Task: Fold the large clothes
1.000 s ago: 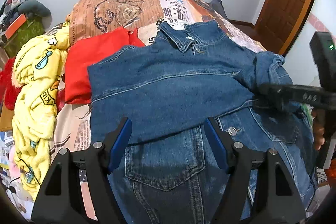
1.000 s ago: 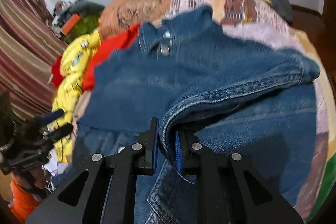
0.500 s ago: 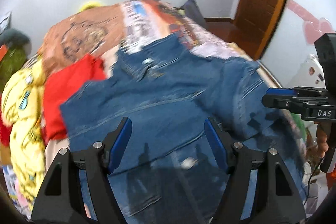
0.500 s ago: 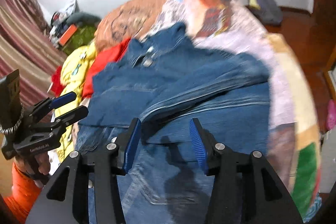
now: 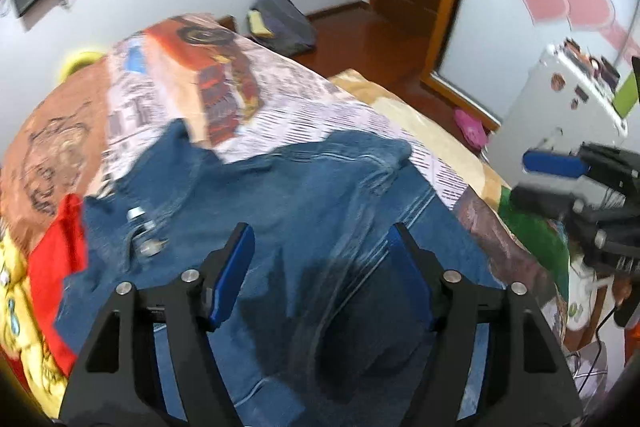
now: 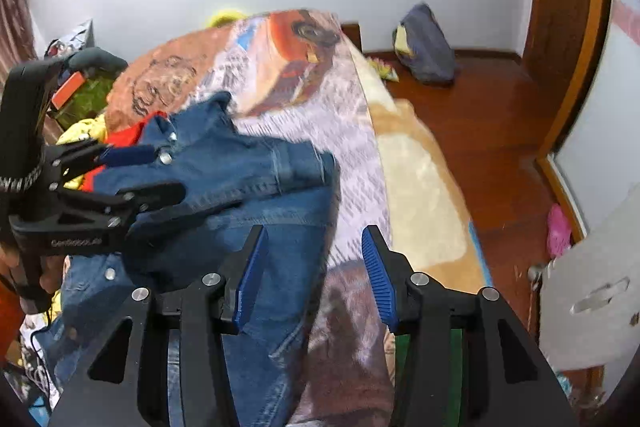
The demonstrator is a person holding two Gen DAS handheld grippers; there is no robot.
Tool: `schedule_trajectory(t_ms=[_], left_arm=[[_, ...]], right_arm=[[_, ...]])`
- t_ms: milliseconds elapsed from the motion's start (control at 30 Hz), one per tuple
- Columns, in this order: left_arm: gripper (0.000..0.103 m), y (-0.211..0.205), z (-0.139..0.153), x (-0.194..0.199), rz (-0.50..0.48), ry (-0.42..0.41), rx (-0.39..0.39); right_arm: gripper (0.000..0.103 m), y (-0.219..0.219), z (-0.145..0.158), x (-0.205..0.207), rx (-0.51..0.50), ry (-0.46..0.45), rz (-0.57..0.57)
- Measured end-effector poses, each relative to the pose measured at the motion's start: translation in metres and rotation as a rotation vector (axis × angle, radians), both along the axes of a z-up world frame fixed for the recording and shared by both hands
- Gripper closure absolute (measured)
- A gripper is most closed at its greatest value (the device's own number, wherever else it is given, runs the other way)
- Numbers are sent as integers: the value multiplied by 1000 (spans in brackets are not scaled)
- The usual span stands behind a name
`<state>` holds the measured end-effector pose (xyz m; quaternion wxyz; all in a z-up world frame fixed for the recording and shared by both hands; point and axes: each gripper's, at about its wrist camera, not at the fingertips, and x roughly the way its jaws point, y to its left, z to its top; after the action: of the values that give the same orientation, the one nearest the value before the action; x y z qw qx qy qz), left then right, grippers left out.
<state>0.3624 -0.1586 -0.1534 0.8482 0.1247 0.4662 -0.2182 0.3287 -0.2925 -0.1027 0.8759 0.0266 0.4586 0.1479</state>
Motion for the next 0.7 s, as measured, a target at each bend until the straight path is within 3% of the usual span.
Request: schedule_trajectory(t_ms=[100,267,400,433,533,567,700], left_arm=[[44,-16,-20,16,-29,66,10],[44,-29,-51,37,-29,159,27],[45,-37,-64,42,-32,150,71],[48,-37,-65,43,-31,136,81],[75,-33,-65,43,-16,110,95],[90,-31,-63,45,-9,103,98],[93,-4,-36,44,48,63,17]], right_arm=[[58,0,-29,10,26,74,-6],[58,3,-62,14,48,148,1],[58,16,-77,15,20,169,27],[56,18,-77,13,7,159,32],[56,23,-75,9,-24,145,54],[56,23,-75,8,-26,145,57],[56,22,-75,8,-10,156,54]])
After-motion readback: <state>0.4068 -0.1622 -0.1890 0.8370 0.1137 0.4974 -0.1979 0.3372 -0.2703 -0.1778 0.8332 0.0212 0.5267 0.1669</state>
